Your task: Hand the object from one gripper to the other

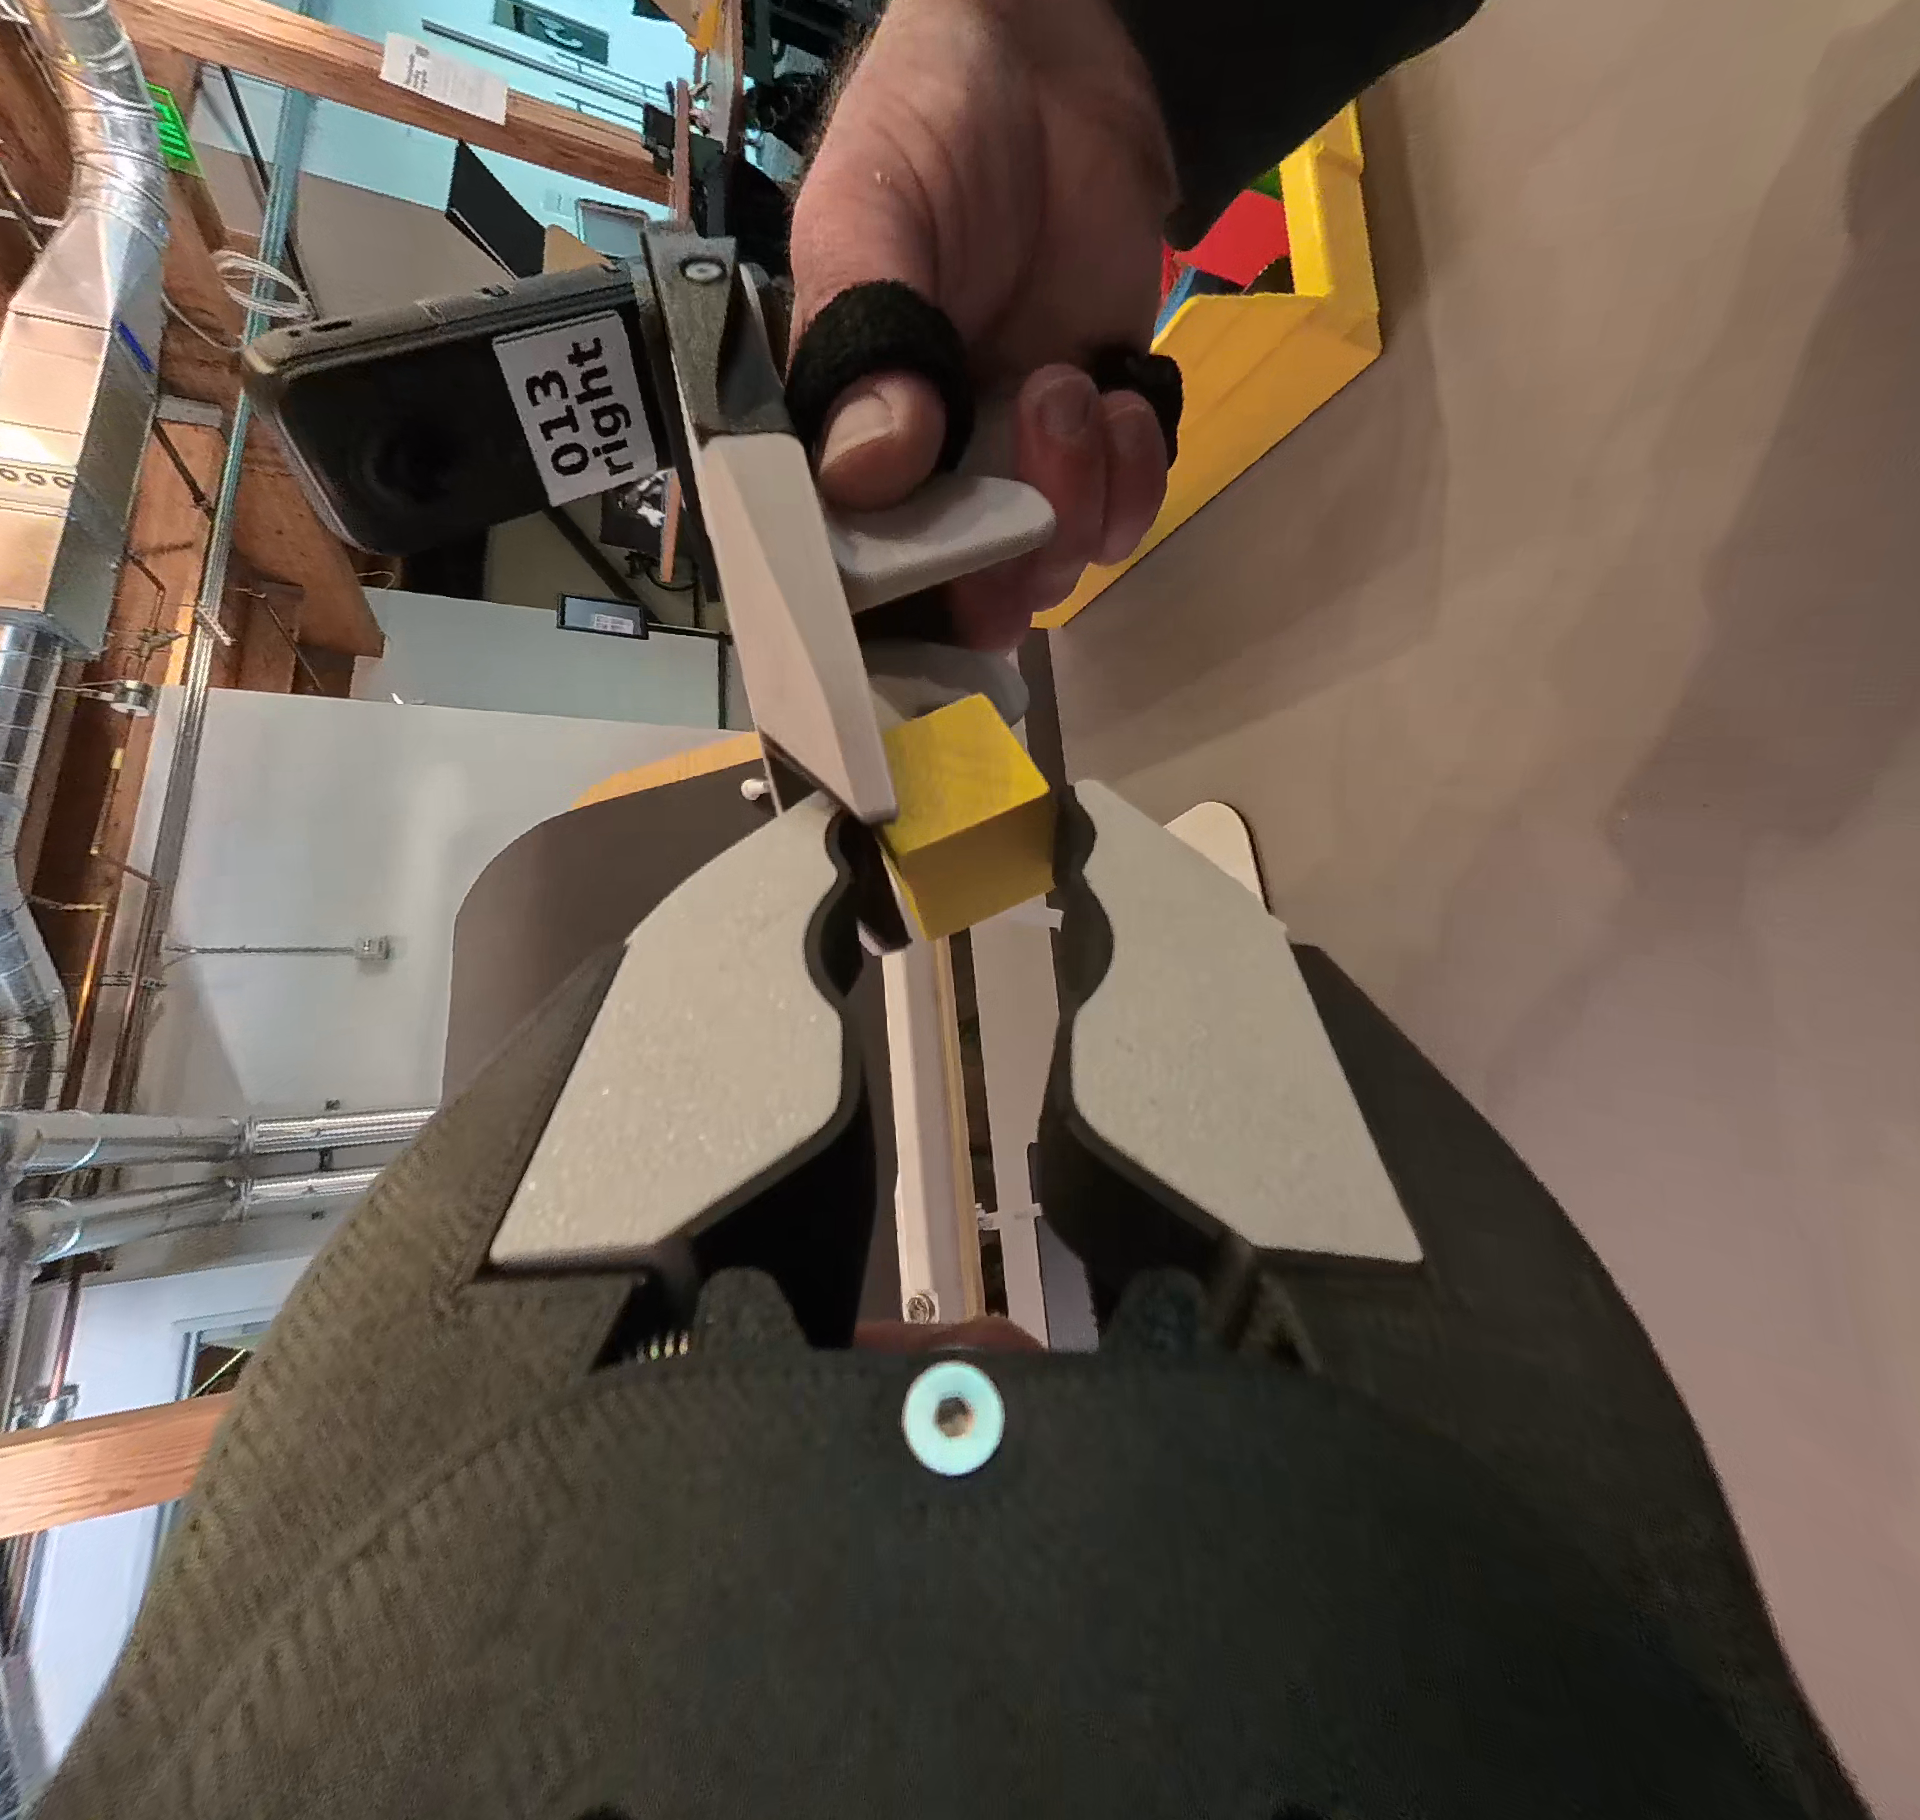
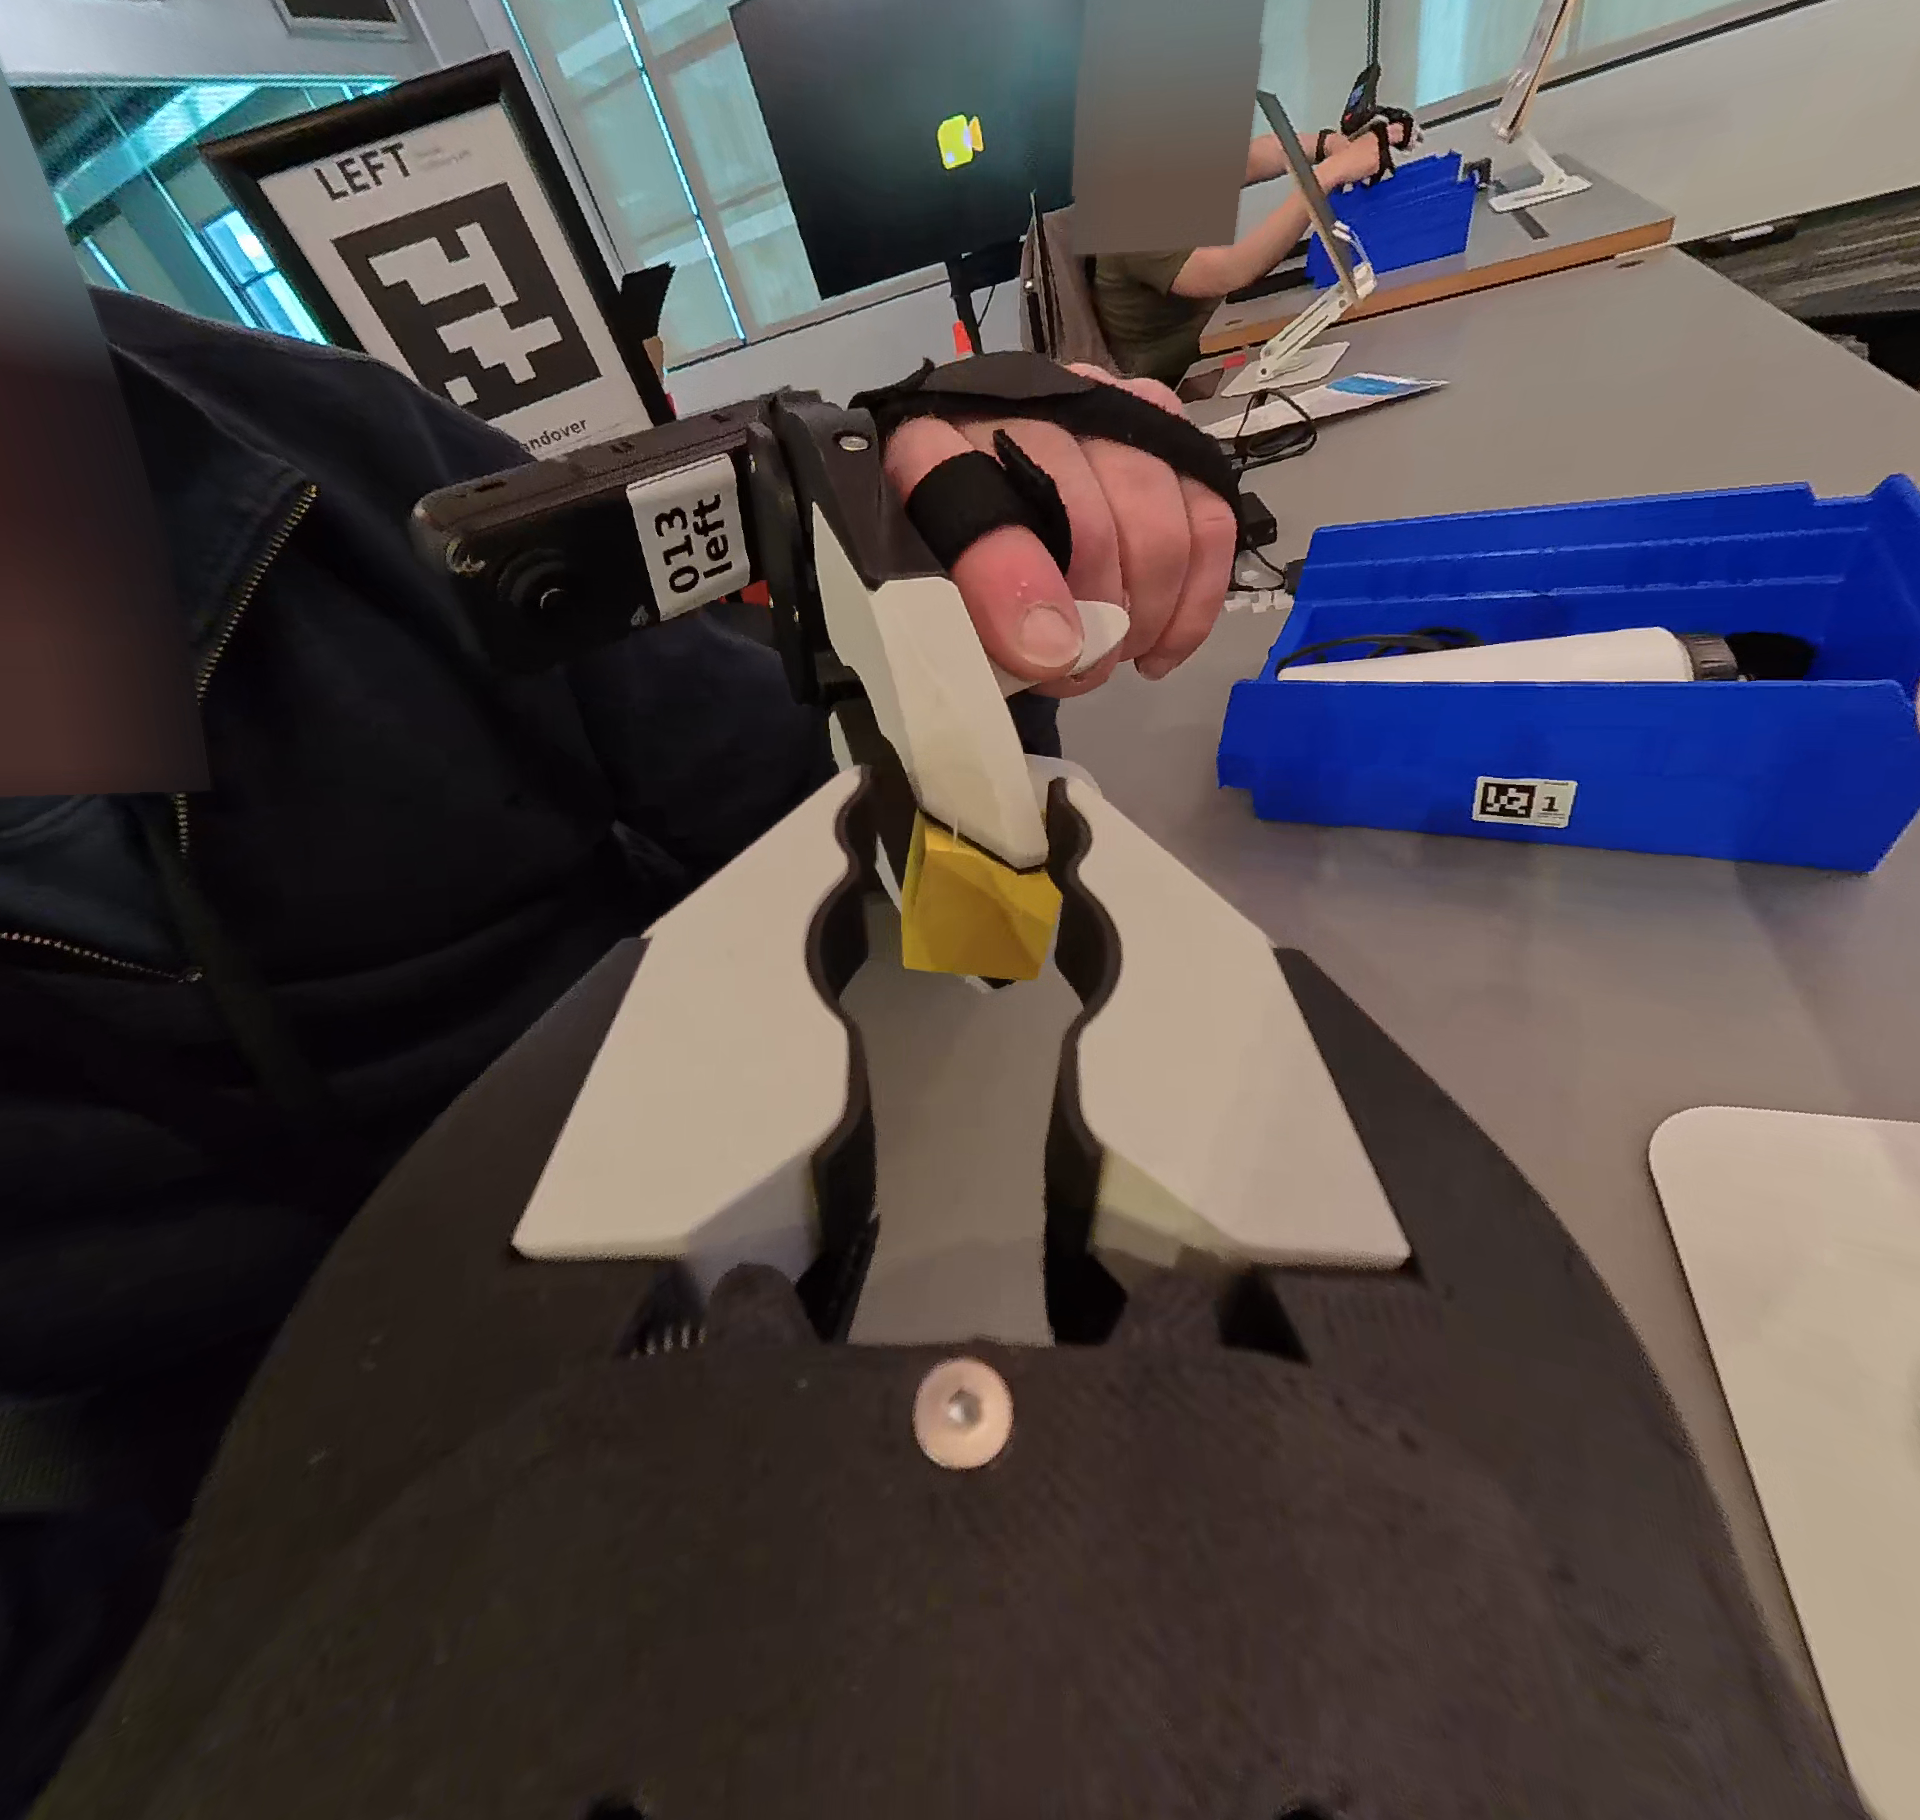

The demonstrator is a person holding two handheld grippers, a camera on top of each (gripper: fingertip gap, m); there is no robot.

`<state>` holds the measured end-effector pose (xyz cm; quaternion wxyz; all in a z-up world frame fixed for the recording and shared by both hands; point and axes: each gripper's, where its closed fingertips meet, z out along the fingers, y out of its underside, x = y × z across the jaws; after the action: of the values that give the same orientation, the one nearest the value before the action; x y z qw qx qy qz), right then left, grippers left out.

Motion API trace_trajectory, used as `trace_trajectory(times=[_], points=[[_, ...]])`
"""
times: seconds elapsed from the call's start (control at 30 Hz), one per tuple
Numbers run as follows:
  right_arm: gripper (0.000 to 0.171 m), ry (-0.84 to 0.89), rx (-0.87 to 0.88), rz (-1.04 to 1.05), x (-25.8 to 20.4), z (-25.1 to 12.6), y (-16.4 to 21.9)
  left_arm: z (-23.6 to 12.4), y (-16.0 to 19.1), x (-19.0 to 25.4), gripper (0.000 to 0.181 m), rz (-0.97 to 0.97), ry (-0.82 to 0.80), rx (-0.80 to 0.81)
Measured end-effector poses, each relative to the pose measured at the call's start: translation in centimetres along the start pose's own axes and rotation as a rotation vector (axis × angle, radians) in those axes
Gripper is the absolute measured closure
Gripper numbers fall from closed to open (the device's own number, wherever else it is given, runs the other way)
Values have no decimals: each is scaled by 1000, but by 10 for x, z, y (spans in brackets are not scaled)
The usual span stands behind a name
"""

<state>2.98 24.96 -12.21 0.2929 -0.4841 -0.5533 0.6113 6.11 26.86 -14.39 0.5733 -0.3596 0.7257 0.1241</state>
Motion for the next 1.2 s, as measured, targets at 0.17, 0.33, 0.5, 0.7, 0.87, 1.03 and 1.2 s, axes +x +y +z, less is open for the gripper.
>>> trace_trajectory(times=[0.17,0.33,0.5,0.7,0.87,1.03,1.2], points=[[122,47,-34,-7,6,1,4,1,0,-2,147,10,-23,-5],[144,23,-40,-23,3,3,4,-1,-2,-4,147,14,-33,-2],[145,41,-17,-17,7,0,0,1,1,-7,148,2,-46,-10],[145,98,304,-42,17,-17,-50,-3,6,-46,123,-83,-281,28],[145,79,612,7,28,-29,-77,-2,11,-75,125,-92,-581,1],[145,57,678,22,32,-15,-75,-7,13,-84,135,-60,-786,-27],[145,47,744,28,33,-17,-77,-11,17,-87,143,-86,-850,-38]])
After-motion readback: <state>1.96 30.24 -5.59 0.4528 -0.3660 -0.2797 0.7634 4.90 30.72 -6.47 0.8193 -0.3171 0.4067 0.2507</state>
